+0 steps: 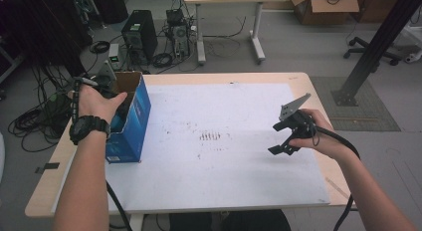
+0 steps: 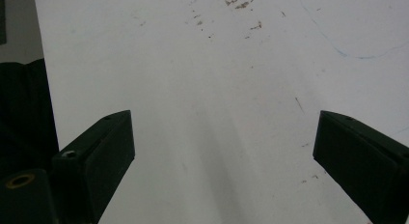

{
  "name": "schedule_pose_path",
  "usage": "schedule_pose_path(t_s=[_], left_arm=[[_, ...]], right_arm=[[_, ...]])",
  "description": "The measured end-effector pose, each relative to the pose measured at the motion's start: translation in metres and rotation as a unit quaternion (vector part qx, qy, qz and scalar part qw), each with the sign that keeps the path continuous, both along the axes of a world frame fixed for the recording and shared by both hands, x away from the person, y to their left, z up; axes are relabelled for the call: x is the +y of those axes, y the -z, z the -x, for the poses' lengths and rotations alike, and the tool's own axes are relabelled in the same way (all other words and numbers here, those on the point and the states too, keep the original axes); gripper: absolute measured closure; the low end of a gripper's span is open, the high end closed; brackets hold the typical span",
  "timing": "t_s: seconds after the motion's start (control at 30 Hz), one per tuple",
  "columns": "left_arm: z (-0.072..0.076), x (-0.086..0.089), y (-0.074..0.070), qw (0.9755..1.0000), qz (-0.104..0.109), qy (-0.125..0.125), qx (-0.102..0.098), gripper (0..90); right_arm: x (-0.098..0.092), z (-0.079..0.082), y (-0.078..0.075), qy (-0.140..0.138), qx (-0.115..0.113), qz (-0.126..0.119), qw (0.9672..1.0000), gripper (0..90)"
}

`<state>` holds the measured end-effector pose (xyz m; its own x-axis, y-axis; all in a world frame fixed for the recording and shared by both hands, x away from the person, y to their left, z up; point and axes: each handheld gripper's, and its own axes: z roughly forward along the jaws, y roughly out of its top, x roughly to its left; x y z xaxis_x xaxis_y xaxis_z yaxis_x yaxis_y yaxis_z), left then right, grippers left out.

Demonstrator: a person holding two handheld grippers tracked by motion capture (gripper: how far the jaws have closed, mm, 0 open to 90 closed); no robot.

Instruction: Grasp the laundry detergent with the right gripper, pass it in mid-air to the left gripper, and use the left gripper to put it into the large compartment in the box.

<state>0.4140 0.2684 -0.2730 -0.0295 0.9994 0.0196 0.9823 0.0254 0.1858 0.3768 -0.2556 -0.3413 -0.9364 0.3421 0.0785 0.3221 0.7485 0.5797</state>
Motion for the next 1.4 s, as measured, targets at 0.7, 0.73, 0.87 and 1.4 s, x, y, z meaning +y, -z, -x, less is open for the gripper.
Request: schedule_pose_path(t_s=[0.7, 0.73, 0.87, 1.4], left_arm=[[0.012, -0.007, -0.042, 0.9992, -0.025, 0.022, -0.021, 31.2], [0.014, -0.008, -0.046, 0.9991, -0.025, 0.025, -0.025, 30.9], [0.019, -0.015, -0.059, 0.9984, -0.025, 0.039, -0.031, 28.5], [0.028, -0.074, -0.069, 0.9906, -0.018, 0.126, -0.051, 17.8]], right_arm=[[0.002, 0.004, -0.006, 0.0, -0.003, -0.001, 1.0, 7.7], [0.002, 0.004, -0.006, 0.001, -0.003, -0.001, 1.0, 7.6], [0.004, 0.006, -0.009, -0.002, -0.006, -0.001, 1.0, 7.6], [0.009, 0.01, -0.026, -0.007, -0.019, -0.001, 0.9998, 7.6]])
